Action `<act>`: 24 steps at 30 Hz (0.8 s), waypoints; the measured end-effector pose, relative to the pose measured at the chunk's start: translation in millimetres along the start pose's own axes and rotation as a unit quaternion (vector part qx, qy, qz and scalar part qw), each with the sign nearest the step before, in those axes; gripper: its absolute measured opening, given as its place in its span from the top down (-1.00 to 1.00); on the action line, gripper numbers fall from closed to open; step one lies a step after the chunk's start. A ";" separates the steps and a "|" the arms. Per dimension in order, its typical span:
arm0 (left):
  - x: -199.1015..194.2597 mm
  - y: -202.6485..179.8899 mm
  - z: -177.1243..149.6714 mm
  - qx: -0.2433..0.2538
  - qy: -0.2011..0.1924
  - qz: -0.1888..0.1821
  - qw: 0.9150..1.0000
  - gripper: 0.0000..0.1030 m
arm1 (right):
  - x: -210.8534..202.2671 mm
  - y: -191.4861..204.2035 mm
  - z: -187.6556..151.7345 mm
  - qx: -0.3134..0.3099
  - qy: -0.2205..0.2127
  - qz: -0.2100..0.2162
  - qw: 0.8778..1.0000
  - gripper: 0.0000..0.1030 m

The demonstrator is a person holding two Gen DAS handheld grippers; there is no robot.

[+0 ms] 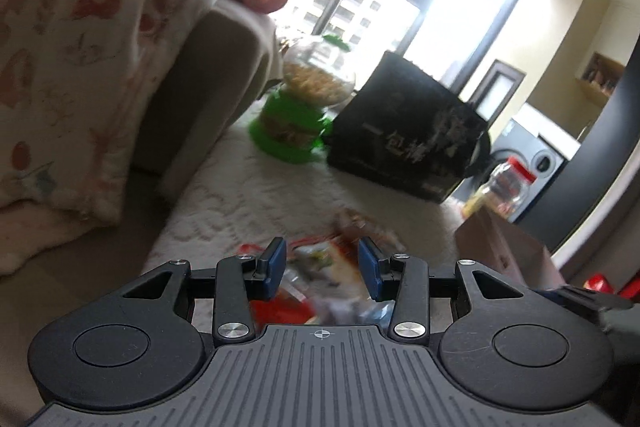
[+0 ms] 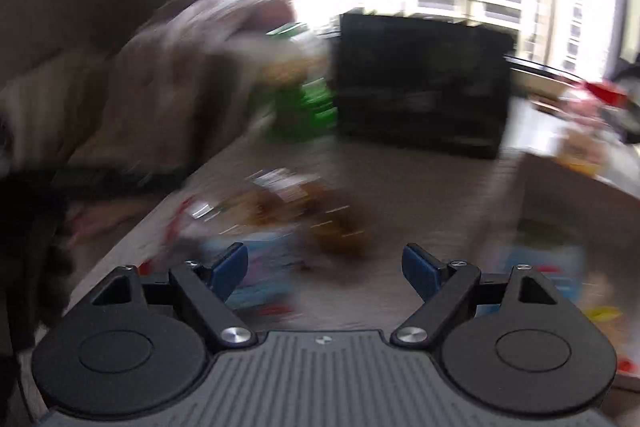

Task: Organize snacks
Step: 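Grasp the blue candy bag with the right tool while the left tool grasps a clear packet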

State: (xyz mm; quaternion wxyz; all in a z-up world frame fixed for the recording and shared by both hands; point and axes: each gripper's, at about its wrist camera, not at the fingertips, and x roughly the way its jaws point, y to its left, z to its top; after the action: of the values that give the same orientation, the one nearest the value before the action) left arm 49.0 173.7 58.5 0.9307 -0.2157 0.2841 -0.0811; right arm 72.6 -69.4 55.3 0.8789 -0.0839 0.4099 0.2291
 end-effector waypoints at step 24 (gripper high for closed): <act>21.0 -78.3 -58.2 0.234 0.026 0.100 0.967 0.08 | -91.3 -47.6 -127.2 0.098 0.005 -0.181 0.979 -0.15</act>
State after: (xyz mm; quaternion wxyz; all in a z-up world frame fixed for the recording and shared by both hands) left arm 31.2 77.3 39.7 0.9508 0.0400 0.3018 -0.0580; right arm -42.8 -184.5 40.1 0.9077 -0.0714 0.4128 0.0242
